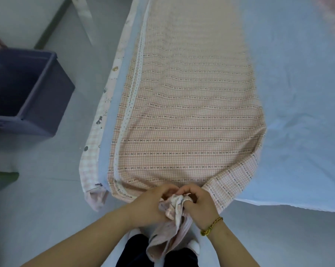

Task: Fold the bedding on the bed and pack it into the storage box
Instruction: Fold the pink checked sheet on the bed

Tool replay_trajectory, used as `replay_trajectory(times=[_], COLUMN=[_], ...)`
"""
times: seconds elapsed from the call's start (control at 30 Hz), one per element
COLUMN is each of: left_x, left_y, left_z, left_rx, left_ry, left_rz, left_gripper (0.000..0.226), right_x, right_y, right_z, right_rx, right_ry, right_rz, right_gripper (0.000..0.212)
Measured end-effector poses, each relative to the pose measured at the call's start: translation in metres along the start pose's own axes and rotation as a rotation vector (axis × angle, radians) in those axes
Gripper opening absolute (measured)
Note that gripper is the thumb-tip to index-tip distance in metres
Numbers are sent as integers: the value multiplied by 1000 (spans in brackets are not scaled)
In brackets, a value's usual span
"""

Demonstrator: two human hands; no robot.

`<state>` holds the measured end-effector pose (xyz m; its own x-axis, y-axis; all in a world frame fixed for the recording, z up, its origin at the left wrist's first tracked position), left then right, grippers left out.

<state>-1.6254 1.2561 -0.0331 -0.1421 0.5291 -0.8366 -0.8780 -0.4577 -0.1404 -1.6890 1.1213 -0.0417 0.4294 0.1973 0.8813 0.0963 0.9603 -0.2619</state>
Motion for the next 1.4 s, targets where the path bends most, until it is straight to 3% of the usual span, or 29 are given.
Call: replay_trajectory(times=[0.07,0.13,0.23,0.4,0.53,0.7,0.93,1.03,1.1,1.13,1.2,1.3,1.4], left_x=[-9,-17,-35,-62,-88,-107,-94,-85,-73,-68,-60,-51,-41], left_y=[1,-4,-23,-71,-99,-116,-176,-202,-220,-224,-228,-244,-274], left_z=[-3,-2,5,28,38,15,-54,-88,-117,-129,-149,-168,-190], left_rx=[-79,-128,-310,-808,-988,-1019,-927,-864,-766,-706,-660,-805,-980], left_ry=[-52,-40,-93,-167,-147,-34,-90,-146,-215,-262,-309,-297,-327], left_rz=[98,25,-36,99,267,378,420,410,334,270,210,180,244], left_gripper=[43,15,45,20,27,38,29,19,17,21,34,51,53], right_x=[10,19,29,40,68,89,108,114,109,102,83,61,48], right_y=[-11,-30,-80,-186,-262,-307,-310,-313,-301,-289,-253,-185,-131], right_z=[3,2,3,21,38,19,-87,-150,-197,-217,-247,-274,-298], right_rx=[-1,-53,-221,-545,-712,-739,-816,-827,-791,-750,-662,-400,-125], right_ry=[-24,-30,32,99,45,72,203,257,327,370,419,386,343], right_rz=[-13,-26,-77,-168,-220,-217,-318,-289,-212,-158,177,739,1099], right_gripper=[25,29,38,50,56,67,73,53,27,34,53,60,60])
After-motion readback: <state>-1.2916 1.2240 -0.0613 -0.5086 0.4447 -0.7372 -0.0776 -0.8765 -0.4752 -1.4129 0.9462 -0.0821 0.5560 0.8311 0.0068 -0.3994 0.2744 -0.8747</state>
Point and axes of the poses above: each hand's wrist, its own z-axis away from the middle knuckle, its own y-axis out of the palm, x = y × z, the point moved 1 cm from there along -z, towards the middle knuckle, and after that the axes turned 8 degrees about z, right-handed, at the moved point
